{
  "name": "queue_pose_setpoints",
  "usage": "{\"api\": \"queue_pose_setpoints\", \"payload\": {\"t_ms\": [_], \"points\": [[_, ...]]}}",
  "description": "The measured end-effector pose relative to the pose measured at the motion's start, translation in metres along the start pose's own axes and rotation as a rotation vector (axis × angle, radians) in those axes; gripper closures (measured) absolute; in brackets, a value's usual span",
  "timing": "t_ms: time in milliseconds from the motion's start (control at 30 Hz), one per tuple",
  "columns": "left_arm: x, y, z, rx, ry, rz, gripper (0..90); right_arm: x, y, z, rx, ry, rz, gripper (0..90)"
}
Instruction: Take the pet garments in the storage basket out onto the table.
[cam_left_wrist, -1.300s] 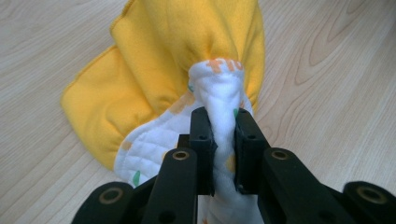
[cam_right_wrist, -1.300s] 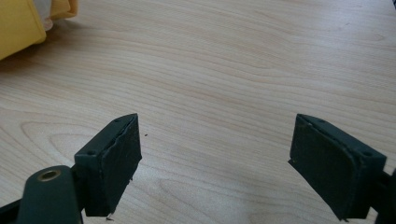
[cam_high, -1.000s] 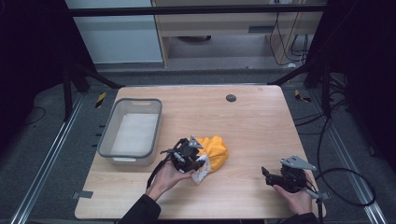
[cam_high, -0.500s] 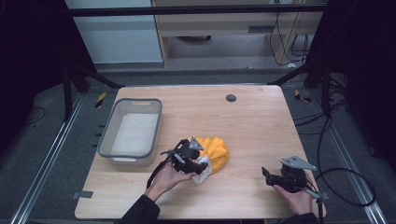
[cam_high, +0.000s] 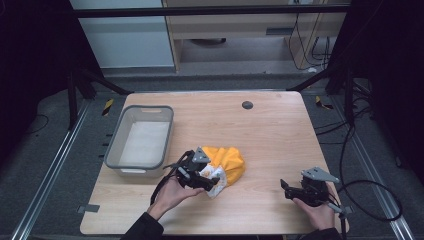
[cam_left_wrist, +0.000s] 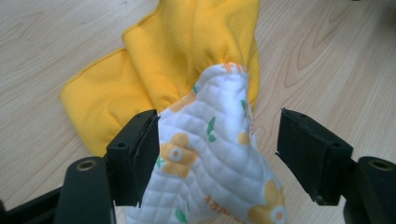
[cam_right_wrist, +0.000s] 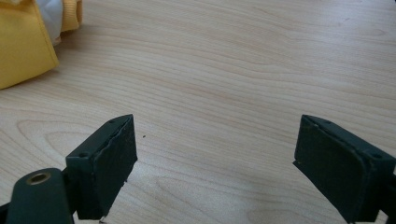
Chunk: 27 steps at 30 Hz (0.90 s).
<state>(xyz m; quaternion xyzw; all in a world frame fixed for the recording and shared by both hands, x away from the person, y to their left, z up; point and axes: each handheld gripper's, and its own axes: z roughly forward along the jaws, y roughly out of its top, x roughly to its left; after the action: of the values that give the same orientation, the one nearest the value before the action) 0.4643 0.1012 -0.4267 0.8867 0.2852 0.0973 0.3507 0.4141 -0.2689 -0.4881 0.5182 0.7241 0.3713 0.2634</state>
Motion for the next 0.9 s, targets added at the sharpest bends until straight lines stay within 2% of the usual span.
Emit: {"api": "queue_pose_setpoints", "payload": {"t_ms": [233, 400, 667, 900], "points": [[0.004, -0.013, -0.013, -0.066, 0.023, -0.024, 24.7, 0.000, -0.001, 0.001, 0.000, 0.002, 0.003, 11.9], [0.006, -0.025, -0.022, -0.084, 0.024, -0.049, 23.5, 0.000, -0.001, 0.001, 0.002, 0.004, 0.001, 11.5], [0.012, -0.049, -0.037, -0.126, 0.066, -0.092, 22.3, 0.000, -0.002, 0.002, 0.008, 0.007, -0.007, 11.5], [0.017, -0.069, -0.051, -0.154, 0.103, -0.112, 22.2, 0.001, -0.002, 0.002, 0.013, 0.011, 0.005, 11.0]]}}
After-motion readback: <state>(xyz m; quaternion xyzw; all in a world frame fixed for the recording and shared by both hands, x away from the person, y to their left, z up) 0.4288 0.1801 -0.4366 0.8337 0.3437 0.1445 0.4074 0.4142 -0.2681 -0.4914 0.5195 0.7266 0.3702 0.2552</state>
